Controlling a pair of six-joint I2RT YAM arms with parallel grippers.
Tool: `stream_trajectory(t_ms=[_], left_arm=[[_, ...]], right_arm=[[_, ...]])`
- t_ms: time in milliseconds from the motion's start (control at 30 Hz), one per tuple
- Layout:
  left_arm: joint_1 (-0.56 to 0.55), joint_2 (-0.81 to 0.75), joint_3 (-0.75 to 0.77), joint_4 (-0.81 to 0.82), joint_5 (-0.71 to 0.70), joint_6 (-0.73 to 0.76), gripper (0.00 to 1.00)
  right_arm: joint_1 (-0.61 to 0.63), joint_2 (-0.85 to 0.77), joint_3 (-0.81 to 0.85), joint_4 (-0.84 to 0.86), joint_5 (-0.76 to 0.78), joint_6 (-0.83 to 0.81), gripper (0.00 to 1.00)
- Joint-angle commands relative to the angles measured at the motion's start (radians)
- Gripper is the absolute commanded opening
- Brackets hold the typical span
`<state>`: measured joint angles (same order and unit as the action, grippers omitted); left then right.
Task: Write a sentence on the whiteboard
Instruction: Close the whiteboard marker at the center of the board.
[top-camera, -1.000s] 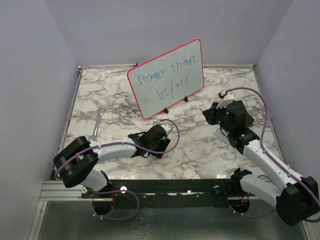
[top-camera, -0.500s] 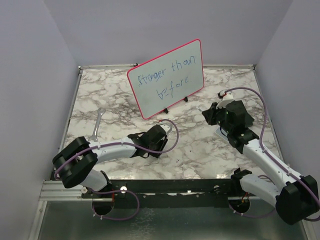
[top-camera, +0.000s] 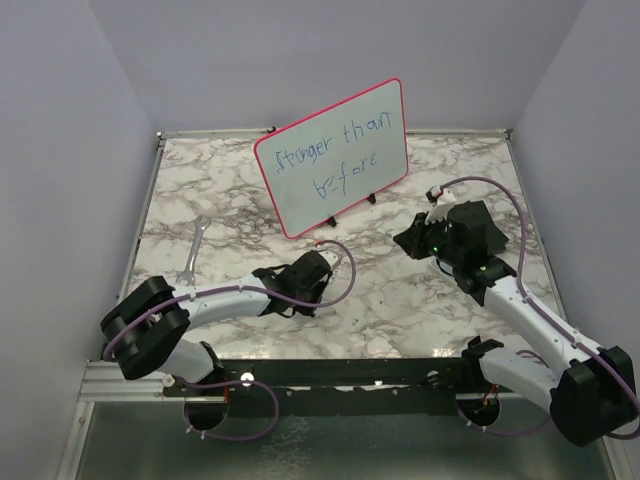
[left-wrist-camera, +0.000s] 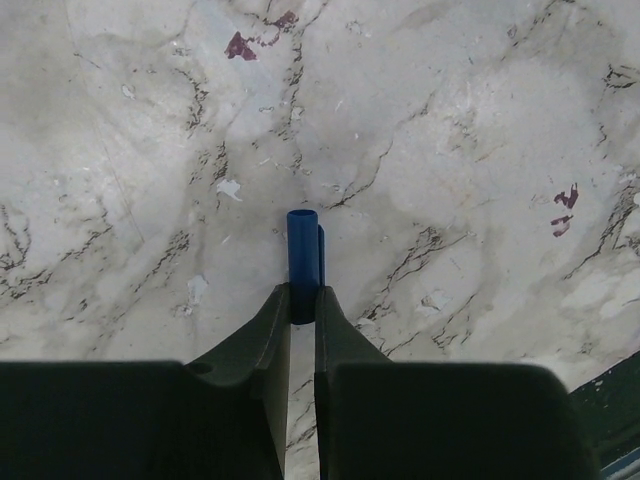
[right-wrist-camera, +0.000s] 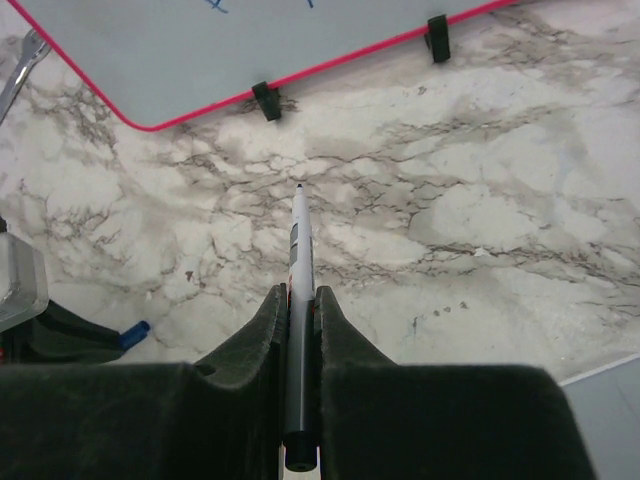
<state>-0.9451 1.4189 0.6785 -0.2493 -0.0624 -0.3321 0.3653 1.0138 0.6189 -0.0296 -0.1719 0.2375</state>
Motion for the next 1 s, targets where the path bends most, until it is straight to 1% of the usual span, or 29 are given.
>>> stream_trajectory(t_ms=[0, 67, 133, 233, 333, 400, 467, 633, 767, 900, 967], left_arm=[[-0.007, -0.065, 0.031, -0.040, -0.041, 0.059, 0.00], [-0.008, -0.102, 0.050, -0.041, -0.045, 0.103, 0.00], [-0.008, -0.146, 0.067, -0.042, -0.060, 0.166, 0.00], [-0.006, -0.208, 0.085, -0.046, -0.082, 0.259, 0.00], [-0.007, -0.262, 0.081, -0.047, -0.092, 0.367, 0.00], [-0.007, -0.299, 0.063, -0.047, -0.140, 0.422, 0.00], [-0.008, -0.352, 0.031, -0.045, -0.180, 0.458, 0.00], [-0.009, -0.491, -0.029, -0.013, -0.097, 0.478, 0.00], [-0.014, -0.593, -0.078, 0.031, -0.025, 0.496, 0.00], [-0.035, -0.651, -0.104, 0.042, 0.039, 0.504, 0.00], [-0.042, -0.669, -0.110, 0.043, 0.048, 0.500, 0.00]], right_arm=[[-0.003, 0.024, 0.035, -0.066, -0.205, 0.053, 0.01], [-0.003, 0.043, 0.048, -0.086, -0.314, 0.070, 0.01], [-0.003, 0.056, 0.058, -0.113, -0.376, 0.103, 0.01], [-0.003, 0.045, 0.064, -0.159, -0.464, 0.097, 0.00], [-0.004, 0.012, 0.088, -0.233, -0.471, 0.099, 0.01], [-0.003, -0.010, 0.109, -0.275, -0.451, 0.109, 0.01], [-0.003, -0.029, 0.135, -0.330, -0.468, 0.106, 0.01], [-0.003, -0.048, 0.173, -0.408, -0.633, 0.095, 0.01], [-0.003, -0.066, 0.193, -0.460, -0.714, 0.092, 0.01], [-0.004, -0.054, 0.210, -0.510, -0.828, 0.086, 0.01], [-0.003, -0.047, 0.213, -0.538, -0.844, 0.072, 0.01]])
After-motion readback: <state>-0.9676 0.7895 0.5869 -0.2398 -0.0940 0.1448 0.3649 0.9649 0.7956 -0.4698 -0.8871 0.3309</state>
